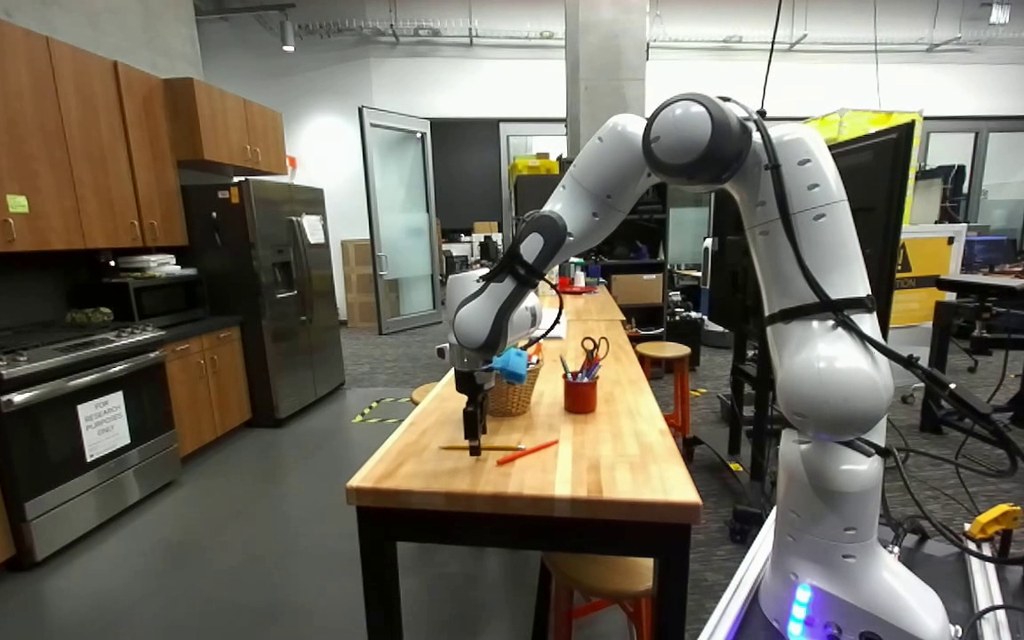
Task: Place the pencil and pen side by side to each other
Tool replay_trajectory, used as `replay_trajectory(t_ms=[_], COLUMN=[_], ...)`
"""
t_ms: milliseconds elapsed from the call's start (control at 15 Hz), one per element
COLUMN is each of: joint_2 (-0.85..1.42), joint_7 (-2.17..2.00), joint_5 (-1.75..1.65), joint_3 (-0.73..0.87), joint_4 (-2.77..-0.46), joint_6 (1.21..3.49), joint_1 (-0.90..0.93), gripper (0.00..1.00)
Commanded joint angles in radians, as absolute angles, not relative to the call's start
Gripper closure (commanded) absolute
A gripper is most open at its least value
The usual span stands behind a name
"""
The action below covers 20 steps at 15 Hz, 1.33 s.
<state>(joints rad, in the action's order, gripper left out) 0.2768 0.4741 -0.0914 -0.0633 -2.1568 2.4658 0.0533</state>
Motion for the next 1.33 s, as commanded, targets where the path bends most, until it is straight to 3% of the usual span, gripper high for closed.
replay_trajectory(t_ms=[0,533,1267], joint_2=[0.298,0.304,0.262], joint_7=[0.499,0.510,0.520], joint_5=[-0.104,-0.102,-0.091], joint_3=[-0.082,-0.090,-0.095], joint_4=[-2.125,-2.118,-2.126], joint_6=[2.438,2.426,2.431], joint_1=[0.031,0.029,0.012], gripper=[0.37,0.98,0.98])
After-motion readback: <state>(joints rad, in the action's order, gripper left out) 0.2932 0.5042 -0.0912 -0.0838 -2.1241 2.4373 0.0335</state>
